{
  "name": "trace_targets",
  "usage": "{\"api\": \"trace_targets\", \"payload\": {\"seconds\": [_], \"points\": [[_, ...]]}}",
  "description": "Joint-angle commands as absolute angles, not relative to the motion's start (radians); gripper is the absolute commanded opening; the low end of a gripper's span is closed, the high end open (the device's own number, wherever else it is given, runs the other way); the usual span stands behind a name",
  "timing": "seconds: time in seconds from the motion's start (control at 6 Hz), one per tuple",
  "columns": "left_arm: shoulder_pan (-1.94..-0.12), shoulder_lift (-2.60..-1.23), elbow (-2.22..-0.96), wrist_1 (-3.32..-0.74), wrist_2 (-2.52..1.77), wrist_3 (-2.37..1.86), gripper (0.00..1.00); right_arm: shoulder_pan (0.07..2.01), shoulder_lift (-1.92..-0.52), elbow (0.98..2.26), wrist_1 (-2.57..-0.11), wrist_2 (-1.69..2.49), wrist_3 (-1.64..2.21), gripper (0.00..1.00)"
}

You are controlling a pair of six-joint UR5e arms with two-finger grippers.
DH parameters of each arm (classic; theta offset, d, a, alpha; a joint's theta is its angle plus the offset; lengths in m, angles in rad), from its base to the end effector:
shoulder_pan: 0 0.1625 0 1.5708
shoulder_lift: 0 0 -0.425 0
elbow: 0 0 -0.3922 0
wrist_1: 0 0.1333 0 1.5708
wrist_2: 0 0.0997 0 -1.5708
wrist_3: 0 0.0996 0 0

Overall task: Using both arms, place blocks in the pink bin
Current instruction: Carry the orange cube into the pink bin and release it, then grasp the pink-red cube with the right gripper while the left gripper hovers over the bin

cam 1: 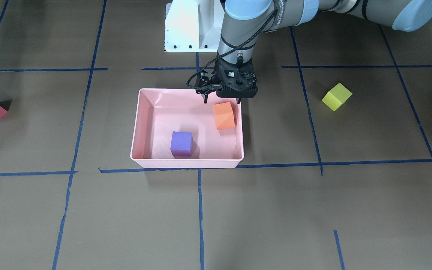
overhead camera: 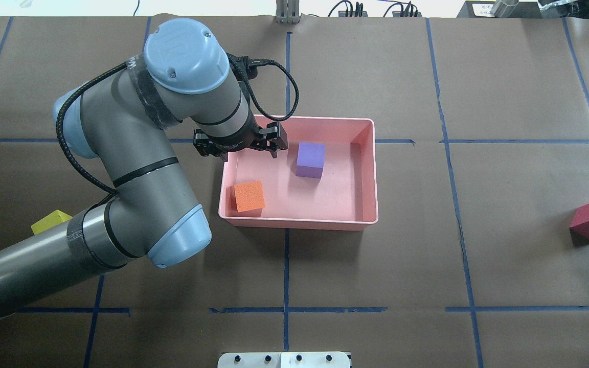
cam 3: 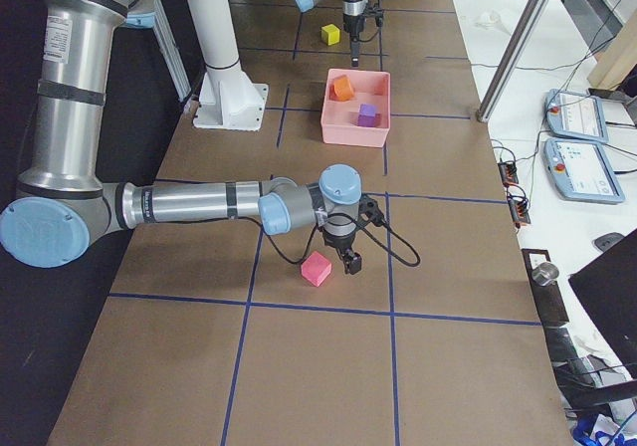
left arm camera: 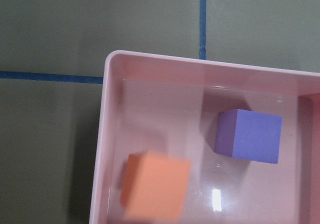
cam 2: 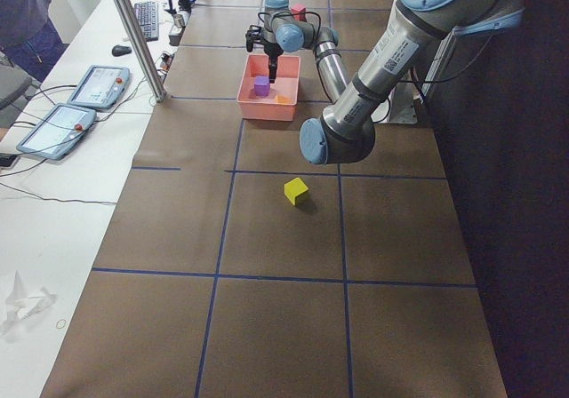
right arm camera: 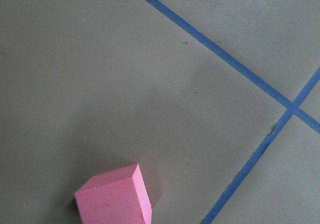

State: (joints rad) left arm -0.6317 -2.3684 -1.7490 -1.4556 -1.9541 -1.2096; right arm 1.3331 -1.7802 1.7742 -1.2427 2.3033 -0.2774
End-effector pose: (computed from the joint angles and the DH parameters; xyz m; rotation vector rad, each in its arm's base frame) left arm 0.4751 -0.4667 0.1192 0.0888 0.9175 -0.0862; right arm -0.0345 -0.4257 0.6193 0.3270 -0.7312 -0.6057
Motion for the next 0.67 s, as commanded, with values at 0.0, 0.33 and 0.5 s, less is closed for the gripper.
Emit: {"api": "trace_targets", "payload": {"seconds": [0.0, 0.33, 0.5], "points": [[-0.63, -2.365, -1.752, -1.457, -1.953, -1.209, 1.0, 1.274, -1.818, 1.729, -1.1, 2.301, -0.316, 0.99], [-0.627, -2.364, -1.756, -1.465, -1.954, -1.21, 1.0, 1.174, -1.821, 1.729, -1.091, 2.296, -0.315, 0.99], [-0.618, -2.362, -1.755, -1.47, -1.954, -1.21, 1.0, 1.145, -1.821, 1.72, -1.092, 2.284, -0.311, 0.99]]}}
